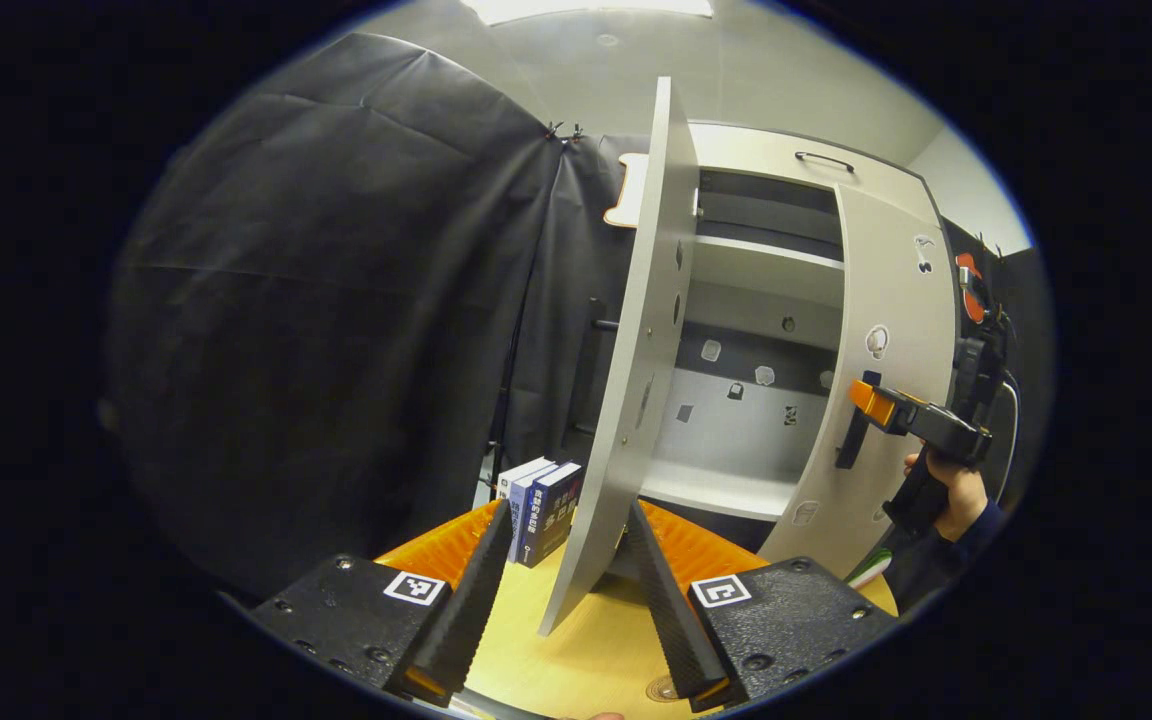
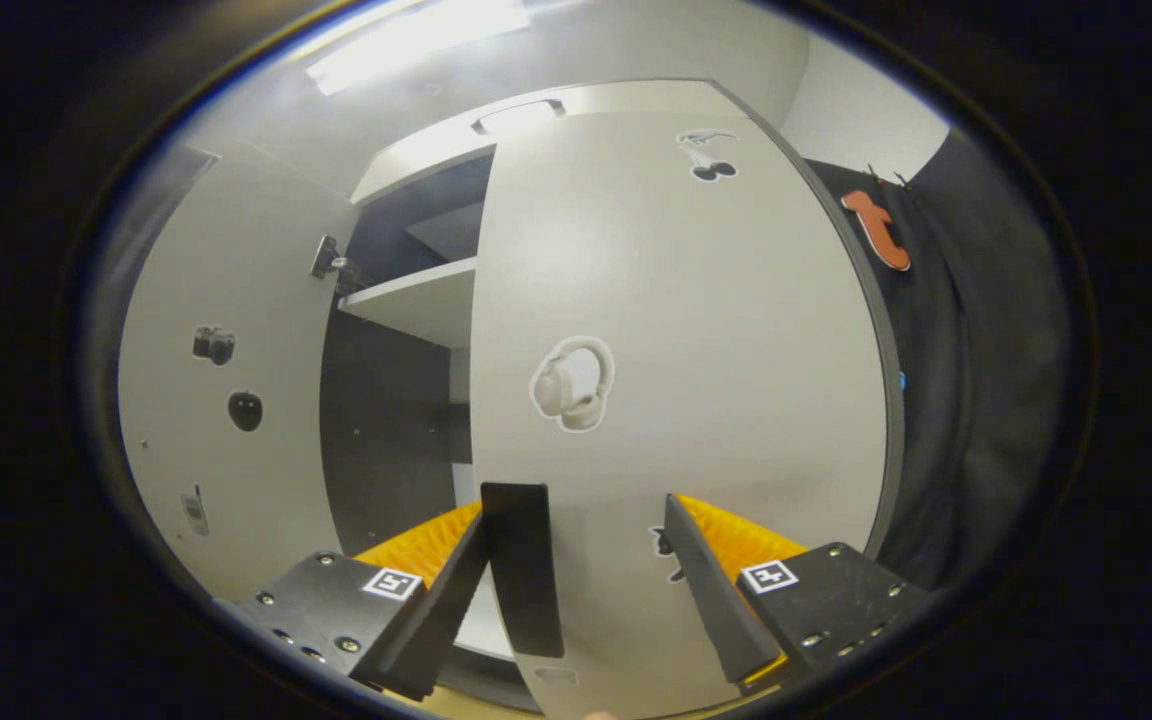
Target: Grasp the bottle in the cabinet with the left hand and place it on the coaster, then close the right door with the right hand and the left door with the left hand.
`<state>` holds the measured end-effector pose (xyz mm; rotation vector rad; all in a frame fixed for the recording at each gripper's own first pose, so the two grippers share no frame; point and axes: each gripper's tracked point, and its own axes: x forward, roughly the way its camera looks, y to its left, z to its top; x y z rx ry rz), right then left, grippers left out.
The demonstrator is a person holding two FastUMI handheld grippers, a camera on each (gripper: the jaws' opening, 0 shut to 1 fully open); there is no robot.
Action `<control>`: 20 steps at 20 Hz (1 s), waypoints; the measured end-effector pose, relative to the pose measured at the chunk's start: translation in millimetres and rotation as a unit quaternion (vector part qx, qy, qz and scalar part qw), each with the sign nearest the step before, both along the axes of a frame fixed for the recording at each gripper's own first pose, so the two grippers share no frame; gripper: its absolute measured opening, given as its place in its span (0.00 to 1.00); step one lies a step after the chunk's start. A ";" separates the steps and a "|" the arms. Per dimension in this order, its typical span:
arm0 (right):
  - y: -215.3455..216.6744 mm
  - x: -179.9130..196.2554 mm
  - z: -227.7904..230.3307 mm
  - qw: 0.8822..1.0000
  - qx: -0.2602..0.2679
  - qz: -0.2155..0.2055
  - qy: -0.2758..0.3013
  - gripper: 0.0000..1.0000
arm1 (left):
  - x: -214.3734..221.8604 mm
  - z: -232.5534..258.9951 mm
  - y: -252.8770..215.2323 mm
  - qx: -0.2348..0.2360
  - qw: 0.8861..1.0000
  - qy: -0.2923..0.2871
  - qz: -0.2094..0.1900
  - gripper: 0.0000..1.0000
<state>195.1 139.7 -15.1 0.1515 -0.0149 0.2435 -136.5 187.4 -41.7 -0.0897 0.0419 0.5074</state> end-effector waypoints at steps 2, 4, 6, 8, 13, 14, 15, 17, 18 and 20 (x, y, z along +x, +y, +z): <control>0.9 -0.2 -0.5 1.000 0.002 0.002 0.001 1.00 | 0.3 -1.2 0.5 0.000 1.000 -0.003 0.000 0.75; 1.4 -0.3 -0.5 1.000 0.003 0.004 0.002 1.00 | 0.0 -1.7 0.3 0.000 1.000 -0.005 0.000 0.75; 1.4 0.1 -0.8 1.000 0.003 0.004 0.001 1.00 | 0.0 -1.3 1.1 0.002 1.000 -0.007 0.001 0.75; 1.9 2.5 -0.8 1.000 0.004 0.005 0.002 1.00 | 0.3 -0.7 2.2 0.003 1.000 -0.010 0.003 0.75; 2.8 4.8 -4.8 1.000 0.002 0.006 0.009 1.00 | 0.6 0.9 4.1 0.002 1.000 -0.022 0.000 0.75; 2.9 4.2 -5.2 1.000 0.002 0.007 0.010 1.00 | 0.6 1.6 4.2 0.001 1.000 -0.025 0.000 0.75; 3.2 4.9 -5.4 1.000 0.002 0.007 0.011 1.00 | 0.3 2.5 4.0 0.000 1.000 -0.028 -0.001 0.75; 3.3 3.9 -5.2 1.000 0.002 0.009 0.012 1.00 | -0.2 3.3 5.2 -0.001 0.999 -0.037 -0.002 0.75; 2.7 4.5 -5.0 1.000 0.002 0.009 0.012 1.00 | -0.6 5.0 5.5 0.000 0.999 -0.041 0.000 0.75; 3.7 3.7 -6.4 1.000 0.004 0.017 0.018 1.00 | 0.9 8.1 6.4 0.006 0.999 -0.054 0.004 0.75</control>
